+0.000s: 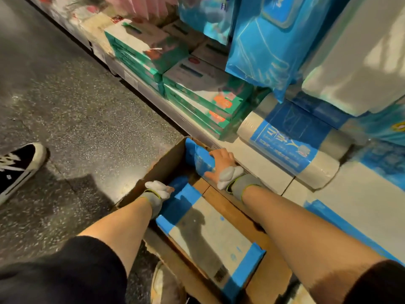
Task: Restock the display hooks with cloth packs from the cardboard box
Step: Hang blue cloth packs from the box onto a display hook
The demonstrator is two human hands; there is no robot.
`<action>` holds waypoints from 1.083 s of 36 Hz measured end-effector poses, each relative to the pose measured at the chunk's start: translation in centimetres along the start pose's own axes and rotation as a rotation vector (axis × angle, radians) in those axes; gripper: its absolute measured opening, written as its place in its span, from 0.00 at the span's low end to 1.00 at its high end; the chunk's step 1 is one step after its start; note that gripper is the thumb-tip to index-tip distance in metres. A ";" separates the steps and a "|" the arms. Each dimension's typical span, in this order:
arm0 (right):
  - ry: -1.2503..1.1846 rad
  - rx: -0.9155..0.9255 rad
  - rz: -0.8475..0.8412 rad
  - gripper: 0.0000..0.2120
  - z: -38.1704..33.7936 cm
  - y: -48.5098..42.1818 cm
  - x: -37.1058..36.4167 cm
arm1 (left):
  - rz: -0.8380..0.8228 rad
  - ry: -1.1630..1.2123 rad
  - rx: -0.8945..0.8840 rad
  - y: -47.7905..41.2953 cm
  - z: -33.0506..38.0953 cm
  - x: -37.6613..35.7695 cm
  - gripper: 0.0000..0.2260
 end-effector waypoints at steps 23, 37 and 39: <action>0.169 0.308 -0.051 0.16 -2.4 1.2 3.2 | 0.048 -0.201 -0.204 4.0 4.3 3.1 0.22; -0.215 0.068 0.494 0.39 -4.1 12.2 16.6 | 0.000 0.020 -0.448 16.1 5.8 10.5 0.20; -0.278 -0.033 0.503 0.35 -3.9 13.4 17.8 | 0.019 -0.012 -0.492 17.9 6.4 11.3 0.16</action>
Point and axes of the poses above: each hand's wrist, its own y-axis away from the middle knuckle, its own x-axis out of the back of the hand, z = x × y, the point moved 3 cm from there along -y, towards the middle knuckle, and after that the axes turned 6 degrees about z, right-handed, at the moved point
